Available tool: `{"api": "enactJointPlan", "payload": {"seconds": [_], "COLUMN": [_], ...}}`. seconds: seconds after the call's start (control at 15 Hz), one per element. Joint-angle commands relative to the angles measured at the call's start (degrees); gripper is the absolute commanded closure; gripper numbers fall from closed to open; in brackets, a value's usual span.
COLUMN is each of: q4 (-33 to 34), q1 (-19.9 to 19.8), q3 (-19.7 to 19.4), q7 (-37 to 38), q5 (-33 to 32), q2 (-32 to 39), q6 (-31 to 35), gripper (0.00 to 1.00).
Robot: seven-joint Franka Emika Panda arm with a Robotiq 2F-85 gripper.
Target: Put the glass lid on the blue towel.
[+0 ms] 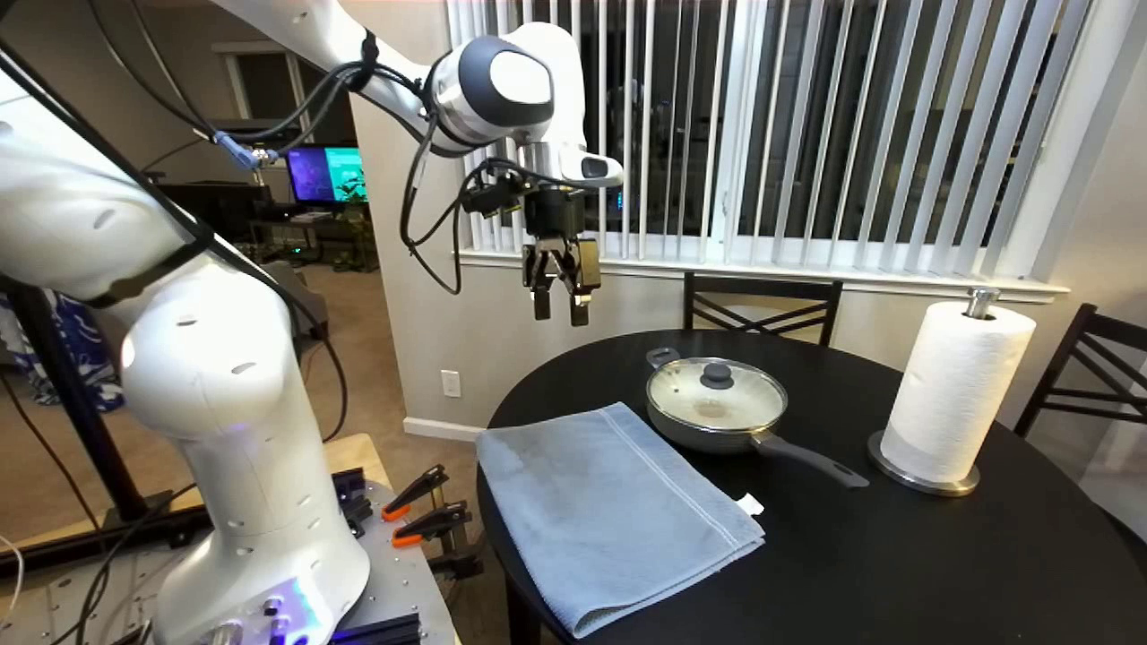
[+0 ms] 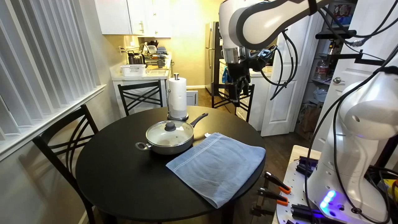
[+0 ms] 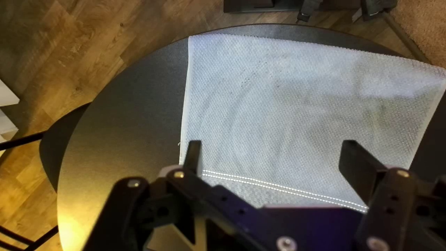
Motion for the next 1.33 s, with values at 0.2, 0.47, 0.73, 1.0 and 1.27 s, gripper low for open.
{"api": "enactJointPlan", "payload": {"seconds": [0.2,0.47,0.73,1.0,1.27], "q4": [5.9,13.3,24.4,36.6,45.5], "q1": [3.3,3.3,3.8,4.8,5.5], "q3": [1.1,2.6,0.2,-2.4,-3.7], "q7": [2.3,5.7,4.6,4.7,3.6], "q5": [0.0,-2.1,-0.2,0.3,3.8], "q2": [9.3,20.6,33.2,43.8,52.3], "q6": [9.6,17.1,17.0,15.3,14.8], "gripper": [0.0,0.0,0.0,0.0,0.0]}}
